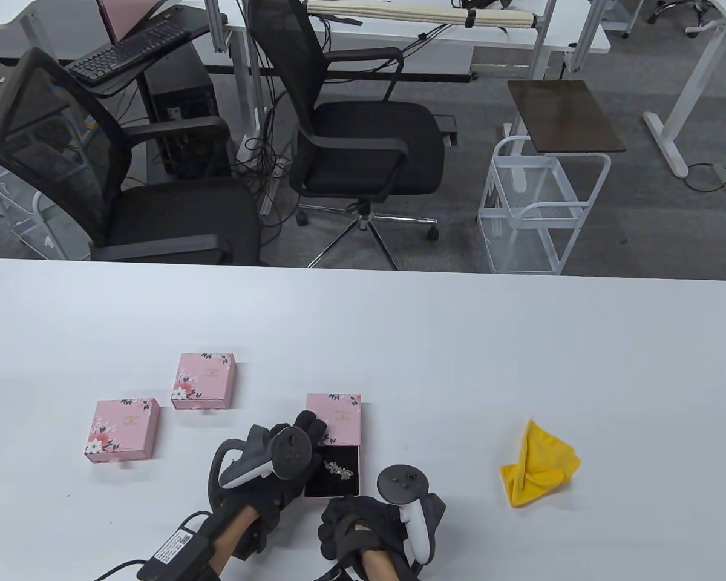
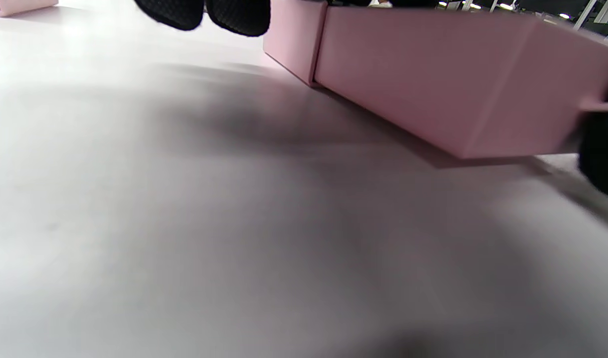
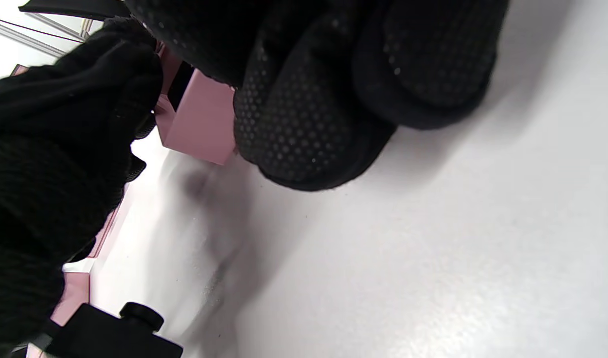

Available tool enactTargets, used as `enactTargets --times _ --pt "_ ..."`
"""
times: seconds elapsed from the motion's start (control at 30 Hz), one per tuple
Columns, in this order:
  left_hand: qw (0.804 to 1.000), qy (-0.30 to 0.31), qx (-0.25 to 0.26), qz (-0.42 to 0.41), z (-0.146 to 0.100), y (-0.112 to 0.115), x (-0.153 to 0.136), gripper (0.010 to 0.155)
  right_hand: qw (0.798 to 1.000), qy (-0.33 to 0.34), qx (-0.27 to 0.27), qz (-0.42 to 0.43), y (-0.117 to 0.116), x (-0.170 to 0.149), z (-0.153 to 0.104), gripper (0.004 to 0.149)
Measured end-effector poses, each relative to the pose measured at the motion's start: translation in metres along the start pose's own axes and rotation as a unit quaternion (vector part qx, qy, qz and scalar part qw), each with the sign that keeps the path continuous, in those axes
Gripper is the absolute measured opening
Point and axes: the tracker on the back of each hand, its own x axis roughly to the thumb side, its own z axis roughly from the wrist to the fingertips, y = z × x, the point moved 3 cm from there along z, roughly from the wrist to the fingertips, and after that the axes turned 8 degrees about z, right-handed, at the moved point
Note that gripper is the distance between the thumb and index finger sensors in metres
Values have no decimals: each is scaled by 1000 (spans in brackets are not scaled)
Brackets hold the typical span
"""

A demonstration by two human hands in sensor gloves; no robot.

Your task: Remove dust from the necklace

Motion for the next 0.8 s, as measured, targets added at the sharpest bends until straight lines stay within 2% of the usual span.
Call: enactTargets --times 0.3,0.43,0.5,0.67,0.8 --pt "1000 -1 3 -5 0 1 0 59 999 3 18 -38 -1 -3 -3 41" --pt "1000 8 5 -18 -2 0 0 60 997 5 24 -68 7 2 -7 45" --pt "1000 6 18 -14 -6 -7 0 60 994 13 17 -109 17 11 -10 45" --pt "996 15 70 -50 -32 -35 -3 61 977 67 -30 -201 39 49 -21 42" --pt "992 18 97 -74 -56 -46 -8 61 953 138 -87 -256 35 81 -23 39"
